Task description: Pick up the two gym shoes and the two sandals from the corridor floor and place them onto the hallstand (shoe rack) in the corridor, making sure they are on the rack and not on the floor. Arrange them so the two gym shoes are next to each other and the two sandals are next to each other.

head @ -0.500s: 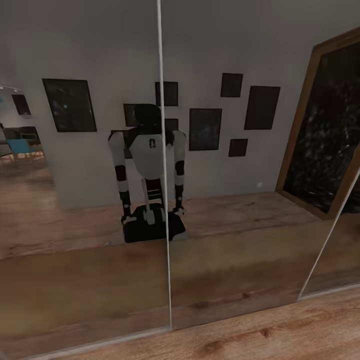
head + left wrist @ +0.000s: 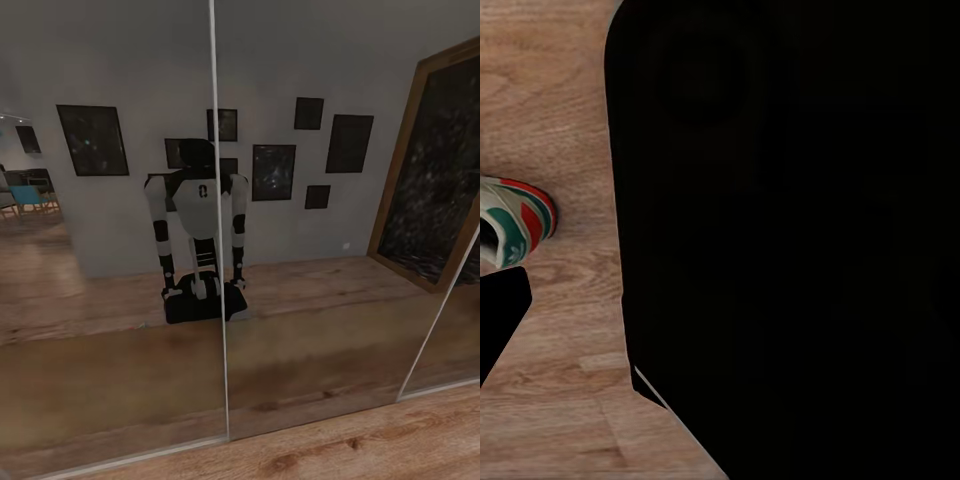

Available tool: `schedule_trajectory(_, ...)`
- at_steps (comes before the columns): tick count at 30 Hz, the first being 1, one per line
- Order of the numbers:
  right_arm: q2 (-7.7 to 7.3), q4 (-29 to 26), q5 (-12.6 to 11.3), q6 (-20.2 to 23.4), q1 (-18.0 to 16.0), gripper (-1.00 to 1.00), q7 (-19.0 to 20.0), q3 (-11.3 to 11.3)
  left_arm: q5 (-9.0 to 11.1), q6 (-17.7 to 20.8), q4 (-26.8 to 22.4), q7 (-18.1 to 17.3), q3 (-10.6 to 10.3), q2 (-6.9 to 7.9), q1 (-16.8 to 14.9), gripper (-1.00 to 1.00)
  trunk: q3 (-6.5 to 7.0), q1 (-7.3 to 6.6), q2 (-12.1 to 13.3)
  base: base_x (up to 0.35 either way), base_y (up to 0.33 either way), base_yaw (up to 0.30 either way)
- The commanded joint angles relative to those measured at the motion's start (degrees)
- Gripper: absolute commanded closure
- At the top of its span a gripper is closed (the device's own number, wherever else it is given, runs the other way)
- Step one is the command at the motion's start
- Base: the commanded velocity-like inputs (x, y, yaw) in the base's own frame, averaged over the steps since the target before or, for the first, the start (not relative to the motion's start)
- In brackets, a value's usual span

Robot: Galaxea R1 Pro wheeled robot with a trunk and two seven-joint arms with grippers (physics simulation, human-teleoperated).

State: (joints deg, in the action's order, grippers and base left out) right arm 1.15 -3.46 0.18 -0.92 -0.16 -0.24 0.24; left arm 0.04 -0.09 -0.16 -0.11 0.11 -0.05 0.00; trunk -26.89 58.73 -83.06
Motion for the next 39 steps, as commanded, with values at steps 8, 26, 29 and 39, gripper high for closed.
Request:
schedule_trajectory(8,0.03,-0.1,0.0,-0.1,0.0,-1.00,0.0,0.0,-0.3,-0.6,-0.2,0.0,-0.3,0.00,0.0,-1.00,-0.04,0.00,0.0,0.000,-0.022,0.000)
schedule_trajectory(26,-3.30,-3.6,0.1,-3.4,0.0,-1.00,-0.1,-0.1,-0.3,-4.8,-2.1,0.9,-0.3,1.16,-0.6,-1.00,-0.04,0.00,0.0,0.000,-0.232,0.000)
schedule_trajectory(29,-7.56,-8.9,0.1,-4.3,-0.1,-1.00,-0.1,-0.1,-0.2,-6.0,-5.5,0.9,-0.2,2.21,-0.8,-1.00,-0.04,0.00,0.0,0.000,-0.130,0.000)
schedule_trajectory(39,-9.49,-24.5,0.1,-6.9,-0.2,-1.00,-1.9,-0.3,-0.8,-8.2,-20.3,0.8,-0.3,3.41,-1.9,-1.00,-0.04,0.00,0.0,0.000,-0.023,0.000)
